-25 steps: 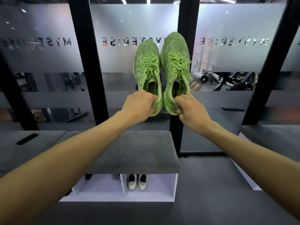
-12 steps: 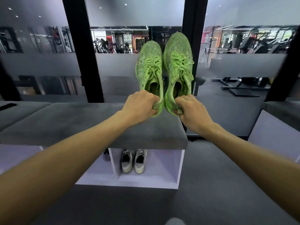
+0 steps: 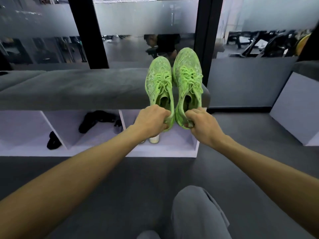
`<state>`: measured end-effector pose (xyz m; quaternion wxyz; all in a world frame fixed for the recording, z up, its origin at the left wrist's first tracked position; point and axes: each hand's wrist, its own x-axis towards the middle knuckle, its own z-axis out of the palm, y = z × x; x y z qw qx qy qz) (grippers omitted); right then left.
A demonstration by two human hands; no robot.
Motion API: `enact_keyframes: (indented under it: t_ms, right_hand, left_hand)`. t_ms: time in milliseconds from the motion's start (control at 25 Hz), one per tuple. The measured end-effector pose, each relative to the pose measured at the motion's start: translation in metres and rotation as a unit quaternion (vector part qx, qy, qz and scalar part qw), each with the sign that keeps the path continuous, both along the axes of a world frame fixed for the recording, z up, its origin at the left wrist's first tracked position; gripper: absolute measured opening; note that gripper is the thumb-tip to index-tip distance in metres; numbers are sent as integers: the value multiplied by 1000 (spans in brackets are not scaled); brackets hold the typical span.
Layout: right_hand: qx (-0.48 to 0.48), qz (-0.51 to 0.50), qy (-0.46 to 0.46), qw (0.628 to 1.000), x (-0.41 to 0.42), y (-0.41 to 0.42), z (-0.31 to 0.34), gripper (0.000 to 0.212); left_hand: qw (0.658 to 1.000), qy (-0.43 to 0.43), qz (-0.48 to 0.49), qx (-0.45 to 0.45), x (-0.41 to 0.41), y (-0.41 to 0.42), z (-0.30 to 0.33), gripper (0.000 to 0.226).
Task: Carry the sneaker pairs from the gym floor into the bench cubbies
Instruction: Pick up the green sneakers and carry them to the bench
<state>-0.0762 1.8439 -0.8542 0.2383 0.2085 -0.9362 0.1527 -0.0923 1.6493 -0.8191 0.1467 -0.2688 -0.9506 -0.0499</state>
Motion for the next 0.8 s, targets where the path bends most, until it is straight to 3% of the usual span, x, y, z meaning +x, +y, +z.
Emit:
enact_keyframes:
  t_ms: [320, 440, 800]
  right_hand:
    - [1, -34, -125, 992, 44, -9, -110, 21]
    - [8, -37, -176, 984, 37, -4, -143, 29]
    - [-3, -70, -271, 960, -97, 22, -223, 34]
  left_hand:
    - [995, -99, -7, 0, 31, -8, -122, 38]
    - [987, -159, -1, 0, 23, -3, -160, 39]
    - [974, -222, 46, -7, -109, 27, -247, 29]
